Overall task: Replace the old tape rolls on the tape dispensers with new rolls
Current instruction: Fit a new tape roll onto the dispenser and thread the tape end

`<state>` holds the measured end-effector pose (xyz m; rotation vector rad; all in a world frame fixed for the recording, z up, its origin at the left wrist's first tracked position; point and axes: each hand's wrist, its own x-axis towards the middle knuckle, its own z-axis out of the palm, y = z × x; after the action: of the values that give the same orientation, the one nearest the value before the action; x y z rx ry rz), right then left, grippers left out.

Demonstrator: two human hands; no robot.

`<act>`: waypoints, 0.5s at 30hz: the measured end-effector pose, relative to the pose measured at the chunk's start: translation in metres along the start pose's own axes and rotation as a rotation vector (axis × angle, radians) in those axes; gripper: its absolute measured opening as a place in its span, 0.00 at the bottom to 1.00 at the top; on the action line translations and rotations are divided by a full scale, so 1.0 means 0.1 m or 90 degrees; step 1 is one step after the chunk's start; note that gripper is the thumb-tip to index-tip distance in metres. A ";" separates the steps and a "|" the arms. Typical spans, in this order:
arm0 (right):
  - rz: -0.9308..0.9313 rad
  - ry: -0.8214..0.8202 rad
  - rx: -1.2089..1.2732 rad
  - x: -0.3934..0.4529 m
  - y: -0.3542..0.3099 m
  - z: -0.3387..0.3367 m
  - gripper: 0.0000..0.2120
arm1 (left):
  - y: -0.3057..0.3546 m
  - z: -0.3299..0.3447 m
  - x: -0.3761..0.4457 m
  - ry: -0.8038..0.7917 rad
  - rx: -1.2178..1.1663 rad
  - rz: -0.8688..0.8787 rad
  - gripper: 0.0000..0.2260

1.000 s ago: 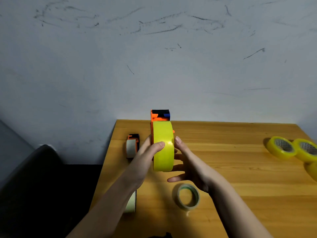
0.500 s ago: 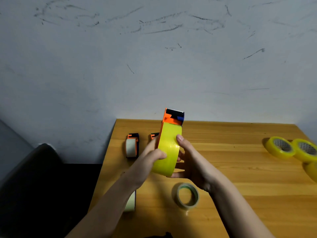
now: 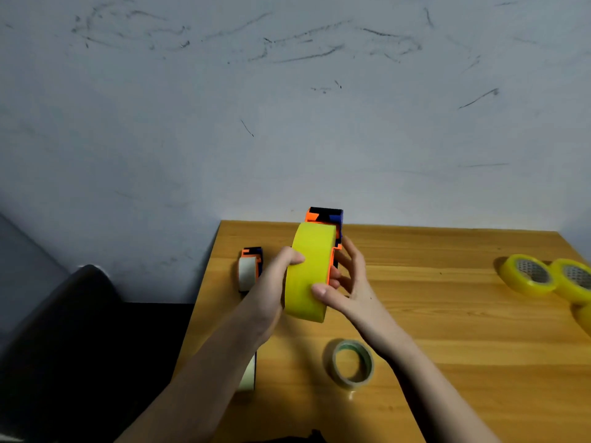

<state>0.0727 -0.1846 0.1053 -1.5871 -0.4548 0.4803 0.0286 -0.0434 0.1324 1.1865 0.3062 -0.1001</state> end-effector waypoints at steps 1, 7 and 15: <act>-0.026 0.002 -0.020 -0.02 0.00 -0.01 0.52 | 0.02 0.01 0.01 -0.011 -0.015 -0.004 0.19; -0.114 0.010 -0.169 -0.05 0.01 -0.08 0.56 | 0.09 0.07 0.02 0.013 -0.061 -0.002 0.21; -0.146 -0.053 -0.204 -0.06 -0.05 -0.16 0.58 | 0.08 0.07 -0.09 -0.066 -0.089 0.050 0.19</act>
<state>0.0765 -0.2014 0.1113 -1.7982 -0.7981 0.3086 0.0233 -0.0473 0.1439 1.0491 0.1716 -0.0704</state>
